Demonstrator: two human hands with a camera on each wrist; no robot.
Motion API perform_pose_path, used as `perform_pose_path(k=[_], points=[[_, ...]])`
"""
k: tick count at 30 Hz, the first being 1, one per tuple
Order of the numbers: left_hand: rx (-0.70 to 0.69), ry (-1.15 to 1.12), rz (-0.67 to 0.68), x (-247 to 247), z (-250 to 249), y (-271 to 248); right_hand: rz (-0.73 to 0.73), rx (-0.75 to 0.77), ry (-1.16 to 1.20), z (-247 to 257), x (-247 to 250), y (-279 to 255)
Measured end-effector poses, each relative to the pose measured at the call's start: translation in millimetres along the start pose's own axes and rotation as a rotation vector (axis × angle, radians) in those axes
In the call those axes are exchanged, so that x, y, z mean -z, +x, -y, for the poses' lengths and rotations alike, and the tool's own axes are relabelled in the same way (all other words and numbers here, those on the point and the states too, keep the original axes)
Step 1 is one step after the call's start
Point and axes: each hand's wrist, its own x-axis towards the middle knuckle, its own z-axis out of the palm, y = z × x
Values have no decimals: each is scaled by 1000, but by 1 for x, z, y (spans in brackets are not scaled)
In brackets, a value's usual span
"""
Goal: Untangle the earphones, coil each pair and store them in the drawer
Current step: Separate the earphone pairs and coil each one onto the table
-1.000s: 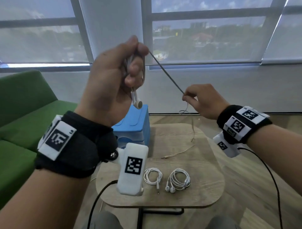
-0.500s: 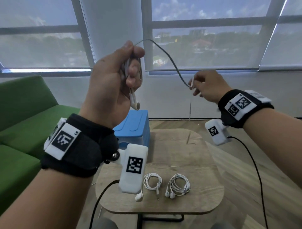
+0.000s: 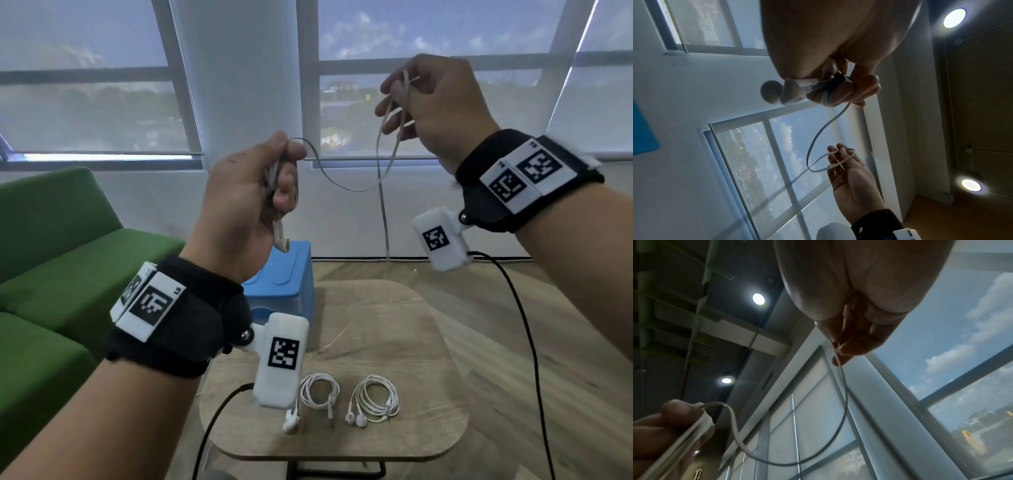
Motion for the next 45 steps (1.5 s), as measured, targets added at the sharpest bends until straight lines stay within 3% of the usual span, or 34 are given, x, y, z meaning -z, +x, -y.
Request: perform_pose_path(k=[6, 12, 16, 22, 25, 27, 29, 33, 37, 42, 45], points=[[-2, 8, 22, 1, 0, 0, 49, 40, -5, 5, -2, 0], [14, 20, 19, 4, 3, 0, 127, -59, -109, -26, -7, -18], [37, 38, 12, 3, 9, -2, 269, -196, -180, -63, -18, -47], [85, 49, 0, 4, 22, -3, 503, -269, -289, -113, -36, -98], [128, 91, -15, 7, 38, -5, 668, -306, -478, -122, -42, -110], [164, 141, -27, 9, 50, -8, 696, -298, -594, -115, -42, -109], [203, 166, -45, 11, 63, -11, 626, -264, -468, -99, -42, -106], [243, 183, -57, 10, 83, -16, 537, -239, 204, -61, -48, -112], [257, 151, -78, 7, 91, -21, 595, -66, 125, -66, -69, -128], [300, 71, -71, 9, 84, -33, 502, -146, 182, -76, -76, -148], [287, -44, -59, 9, 84, -37, 568, -183, 159, -71, -75, -162]])
